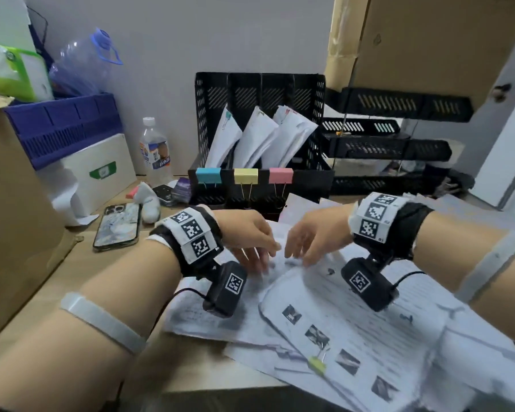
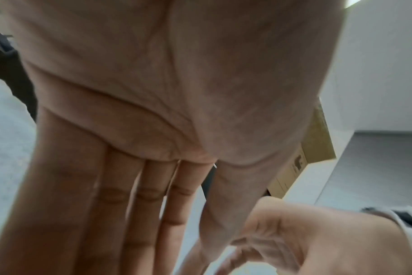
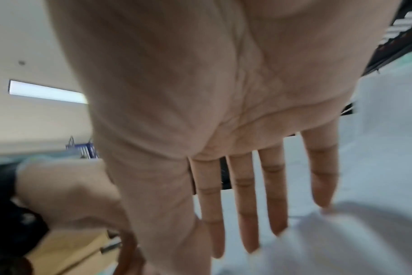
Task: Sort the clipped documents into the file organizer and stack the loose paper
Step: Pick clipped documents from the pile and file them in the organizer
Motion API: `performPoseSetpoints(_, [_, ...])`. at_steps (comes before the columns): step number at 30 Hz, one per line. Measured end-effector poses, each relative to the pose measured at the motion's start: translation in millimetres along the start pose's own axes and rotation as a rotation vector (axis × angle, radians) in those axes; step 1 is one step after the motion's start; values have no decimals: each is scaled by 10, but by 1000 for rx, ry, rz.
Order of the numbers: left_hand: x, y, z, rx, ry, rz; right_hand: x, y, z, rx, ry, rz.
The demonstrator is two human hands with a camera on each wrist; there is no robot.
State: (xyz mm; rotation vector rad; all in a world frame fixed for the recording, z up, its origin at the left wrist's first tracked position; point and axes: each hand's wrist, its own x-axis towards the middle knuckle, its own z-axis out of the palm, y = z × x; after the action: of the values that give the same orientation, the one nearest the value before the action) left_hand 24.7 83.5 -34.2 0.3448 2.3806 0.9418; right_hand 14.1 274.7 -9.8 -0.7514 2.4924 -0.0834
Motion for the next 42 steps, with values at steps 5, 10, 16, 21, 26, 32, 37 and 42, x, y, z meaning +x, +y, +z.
performPoseSetpoints(5, [15,78,273,121,-75,-43,-99,161,255,-87,59,54])
performPoseSetpoints(10, [-2,43,334,72,-77,29,-56,263,372,-193,214,59])
performPoseSetpoints(16, [-36,-147,214,-266,182,93,-138,428,225,-57,514,20])
performPoseSetpoints(21, [-65,-255,148,-571,253,140,-145,631,40,198,794,125])
performPoseSetpoints(26, [-62,-380,116,-577,287,97,-135,700,85,343,834,226])
performPoseSetpoints(32, [-41,-470,121,-668,356,82,-125,703,152,421,818,290])
performPoseSetpoints(37, [-89,-412,159,-941,361,107,-144,655,103,499,864,302])
performPoseSetpoints(42, [-112,-382,154,-1089,429,170,-149,590,68,577,907,305])
